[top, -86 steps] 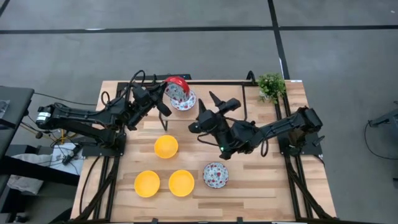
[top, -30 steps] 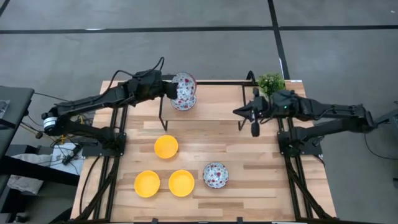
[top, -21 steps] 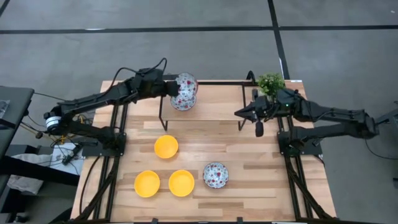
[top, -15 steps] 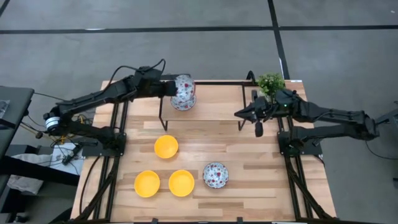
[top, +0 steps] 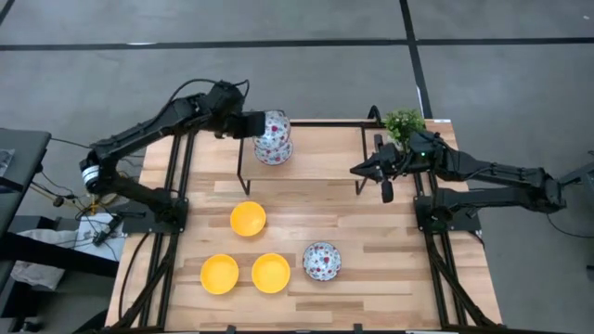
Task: Pick & Place Mini bowls
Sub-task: Stack the top red bowl on the red bowl on the shelf
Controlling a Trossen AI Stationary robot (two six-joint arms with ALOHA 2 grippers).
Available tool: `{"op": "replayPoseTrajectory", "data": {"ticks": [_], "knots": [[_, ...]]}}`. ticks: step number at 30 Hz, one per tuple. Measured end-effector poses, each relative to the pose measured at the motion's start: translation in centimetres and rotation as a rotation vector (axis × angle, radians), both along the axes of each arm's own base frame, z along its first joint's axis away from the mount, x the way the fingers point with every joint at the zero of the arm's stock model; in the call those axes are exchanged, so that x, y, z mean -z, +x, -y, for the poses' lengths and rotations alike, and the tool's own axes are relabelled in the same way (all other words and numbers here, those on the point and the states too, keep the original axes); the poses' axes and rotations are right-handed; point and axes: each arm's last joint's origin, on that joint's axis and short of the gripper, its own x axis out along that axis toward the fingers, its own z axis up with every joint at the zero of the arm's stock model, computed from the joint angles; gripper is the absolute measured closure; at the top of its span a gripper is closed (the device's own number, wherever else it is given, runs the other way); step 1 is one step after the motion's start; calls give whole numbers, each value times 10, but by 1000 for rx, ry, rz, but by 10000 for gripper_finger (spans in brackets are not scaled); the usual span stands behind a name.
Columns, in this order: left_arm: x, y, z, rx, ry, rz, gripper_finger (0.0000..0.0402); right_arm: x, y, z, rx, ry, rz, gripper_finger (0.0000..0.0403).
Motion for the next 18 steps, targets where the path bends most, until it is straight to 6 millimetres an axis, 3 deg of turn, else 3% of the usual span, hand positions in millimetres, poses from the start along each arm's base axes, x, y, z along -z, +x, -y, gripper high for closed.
{"op": "replayPoseTrajectory", "data": {"ticks": [12,18], "knots": [[-14,11,-21,32,-68,-177,393,1,0,-1,-37,-14,-10,403],[-1,17,-23,39,-115,-255,394,1,0,-1,-37,-15,-10,403]]}}
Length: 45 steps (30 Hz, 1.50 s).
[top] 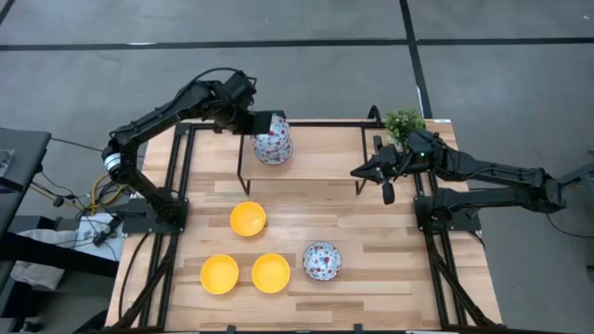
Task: Pick & Place Mini bowls
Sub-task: Stack the top red bowl on the red bowl on the shelf
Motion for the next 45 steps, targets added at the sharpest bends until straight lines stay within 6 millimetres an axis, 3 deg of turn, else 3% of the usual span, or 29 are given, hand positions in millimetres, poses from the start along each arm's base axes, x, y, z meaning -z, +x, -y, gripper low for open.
{"op": "replayPoseTrajectory", "data": {"ticks": [45], "knots": [[17,19,6,50,44,-103,394,1,0,0,8,10,-7,403]]}}
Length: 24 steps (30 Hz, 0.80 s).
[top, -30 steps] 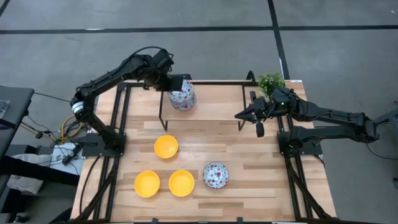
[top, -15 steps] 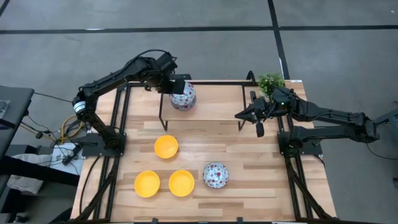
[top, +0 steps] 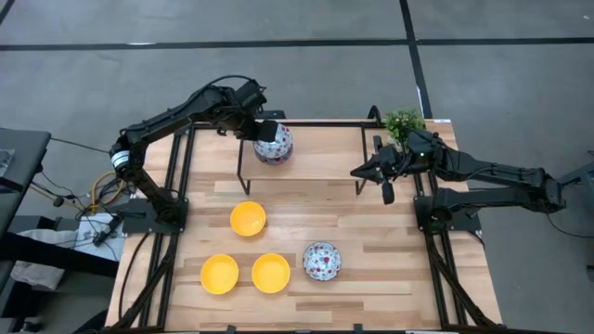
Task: Pick & Place Mini bowls
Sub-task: Stack the top red bowl on the red bowl on the shelf
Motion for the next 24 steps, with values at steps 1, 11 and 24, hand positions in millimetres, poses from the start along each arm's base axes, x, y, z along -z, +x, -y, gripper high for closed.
{"op": "replayPoseTrajectory", "data": {"ticks": [1,11,24], "knots": [[0,0,0,-2,6,-3,394,0,0,0,0,0,0,403],[4,-1,0,10,6,-22,394,0,0,0,0,1,0,403],[4,1,1,18,4,-12,394,-1,0,0,-1,-2,12,403]]}}
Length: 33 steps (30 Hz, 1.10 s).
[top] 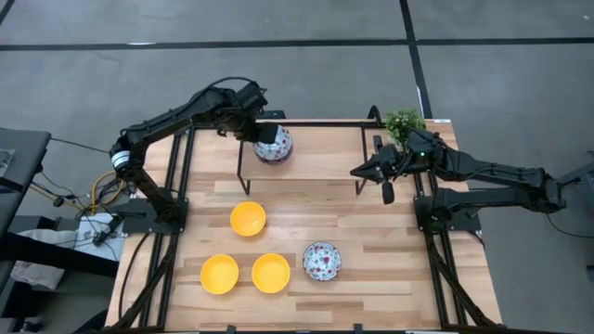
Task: Pick & Place Mini bowls
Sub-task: Stack the top red bowl on the red bowl on the shelf
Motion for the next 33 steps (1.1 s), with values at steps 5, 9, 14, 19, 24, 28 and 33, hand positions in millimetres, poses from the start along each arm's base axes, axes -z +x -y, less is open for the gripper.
{"op": "replayPoseTrajectory", "data": {"ticks": [5,9,14,19,24,28,33], "knots": [[0,1,1,3,0,0,394,0,0,0,0,-1,2,403],[3,4,2,10,-1,-9,394,0,0,0,0,1,2,403],[7,8,3,21,-2,-21,394,0,0,0,1,5,2,403],[6,8,3,17,8,-19,392,0,0,0,4,17,0,403],[6,8,3,14,12,-21,376,0,0,0,4,17,0,403],[6,8,3,14,14,-22,371,0,0,0,4,17,0,403],[6,8,3,14,13,-23,368,0,0,0,4,17,0,403]]}}
